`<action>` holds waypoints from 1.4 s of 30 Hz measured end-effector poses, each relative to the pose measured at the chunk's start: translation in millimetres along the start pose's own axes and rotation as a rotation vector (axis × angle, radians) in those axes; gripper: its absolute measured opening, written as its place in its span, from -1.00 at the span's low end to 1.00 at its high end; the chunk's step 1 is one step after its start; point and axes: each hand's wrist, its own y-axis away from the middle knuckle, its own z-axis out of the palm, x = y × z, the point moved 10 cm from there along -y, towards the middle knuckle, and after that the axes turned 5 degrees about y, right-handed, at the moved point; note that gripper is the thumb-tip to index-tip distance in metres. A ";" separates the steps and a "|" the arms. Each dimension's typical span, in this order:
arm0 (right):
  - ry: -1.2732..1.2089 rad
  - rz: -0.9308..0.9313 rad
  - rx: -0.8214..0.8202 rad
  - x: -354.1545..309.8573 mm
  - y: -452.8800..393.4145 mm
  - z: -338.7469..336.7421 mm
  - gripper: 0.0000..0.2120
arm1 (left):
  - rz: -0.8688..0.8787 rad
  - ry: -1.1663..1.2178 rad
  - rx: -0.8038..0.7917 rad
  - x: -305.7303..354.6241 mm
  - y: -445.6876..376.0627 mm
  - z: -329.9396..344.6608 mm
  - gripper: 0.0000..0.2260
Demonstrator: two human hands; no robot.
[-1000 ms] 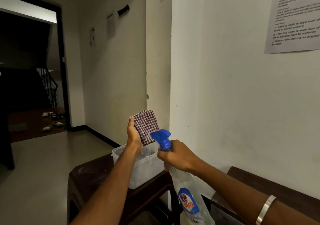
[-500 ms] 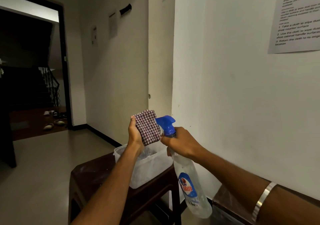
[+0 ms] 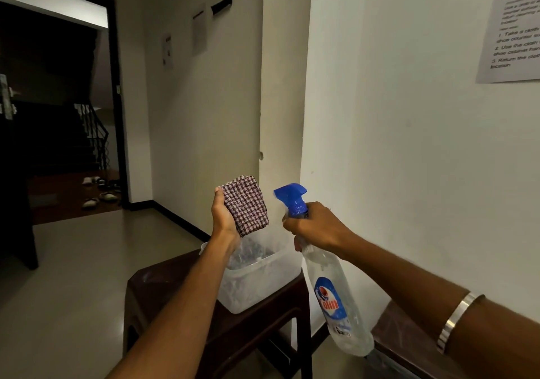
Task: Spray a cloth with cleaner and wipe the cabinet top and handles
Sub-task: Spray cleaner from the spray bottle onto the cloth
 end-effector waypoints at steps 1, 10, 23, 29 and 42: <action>-0.002 -0.007 -0.002 0.4 -0.7 0.4 -0.87 | 0.008 0.002 0.005 0.1 -1.7 -2.1 -0.57; -0.103 -0.152 0.107 -38.4 -34.3 -36.9 -0.77 | -0.017 0.018 0.066 -10.2 -15.9 -26.3 -0.56; -0.303 -0.336 0.421 -73.3 -118.4 -82.7 -0.78 | -0.019 -0.096 0.225 -15.5 -40.1 -63.4 -0.44; -0.254 -0.292 0.173 -39.2 -147.7 -22.5 -0.64 | -0.038 -0.099 0.259 -19.4 -46.4 -71.1 -0.44; -0.304 -0.176 -0.078 27.9 -166.0 45.1 -0.63 | -0.042 -0.064 0.206 -27.5 -58.8 -70.3 -0.47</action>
